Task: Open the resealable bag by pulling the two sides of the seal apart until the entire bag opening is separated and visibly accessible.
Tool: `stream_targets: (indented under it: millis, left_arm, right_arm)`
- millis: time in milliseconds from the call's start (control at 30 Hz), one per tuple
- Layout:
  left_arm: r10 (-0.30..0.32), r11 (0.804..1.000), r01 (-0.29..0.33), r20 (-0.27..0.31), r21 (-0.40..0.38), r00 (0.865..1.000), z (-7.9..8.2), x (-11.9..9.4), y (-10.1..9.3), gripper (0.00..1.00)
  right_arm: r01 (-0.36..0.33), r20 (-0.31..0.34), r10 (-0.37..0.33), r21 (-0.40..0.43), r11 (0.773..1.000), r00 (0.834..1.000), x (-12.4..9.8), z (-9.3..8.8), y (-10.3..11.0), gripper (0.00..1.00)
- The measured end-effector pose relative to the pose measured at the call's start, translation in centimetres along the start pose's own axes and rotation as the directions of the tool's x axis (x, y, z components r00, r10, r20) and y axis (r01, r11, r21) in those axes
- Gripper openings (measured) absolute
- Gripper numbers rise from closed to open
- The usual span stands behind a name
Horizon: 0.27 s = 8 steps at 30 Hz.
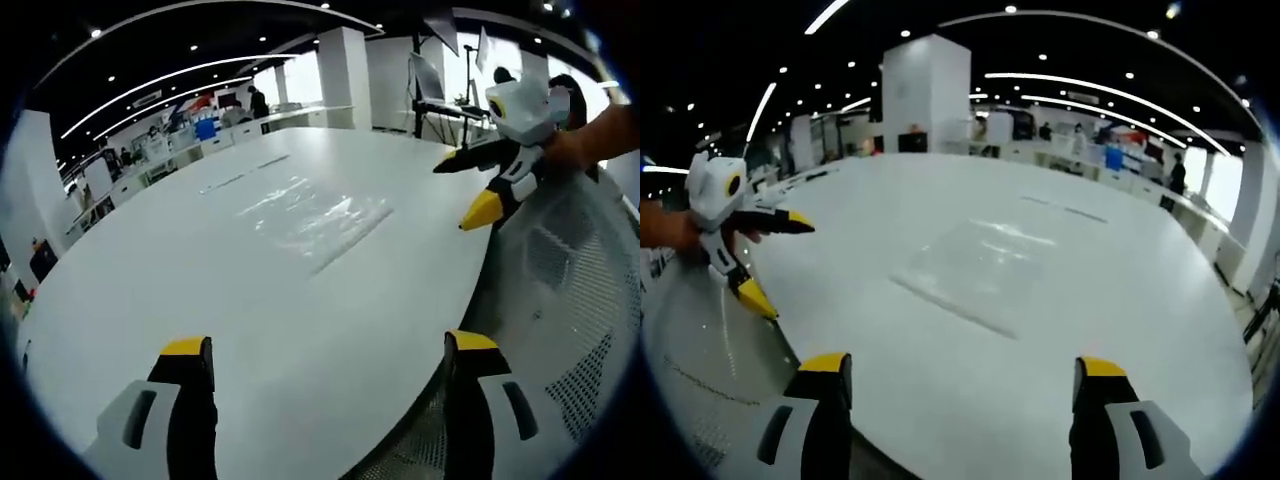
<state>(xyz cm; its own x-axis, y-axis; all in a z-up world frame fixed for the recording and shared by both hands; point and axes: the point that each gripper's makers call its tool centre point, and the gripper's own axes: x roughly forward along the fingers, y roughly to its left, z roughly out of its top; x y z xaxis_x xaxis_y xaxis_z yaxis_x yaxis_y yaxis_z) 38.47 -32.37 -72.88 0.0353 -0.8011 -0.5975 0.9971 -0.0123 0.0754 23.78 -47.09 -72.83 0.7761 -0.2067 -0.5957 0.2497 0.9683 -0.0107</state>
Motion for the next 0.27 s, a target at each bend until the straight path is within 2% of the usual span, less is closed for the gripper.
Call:
stream_targets:
  millis: [267]
  left_arm:
    - [-0.008,1.0,0.008,0.002,0.004,1.0,0.01,0.01,-0.26,0.93]
  right_arm:
    - [0.005,0.004,-0.005,0.007,1.0,1.0,-0.12,0.12,-0.02,0.9]
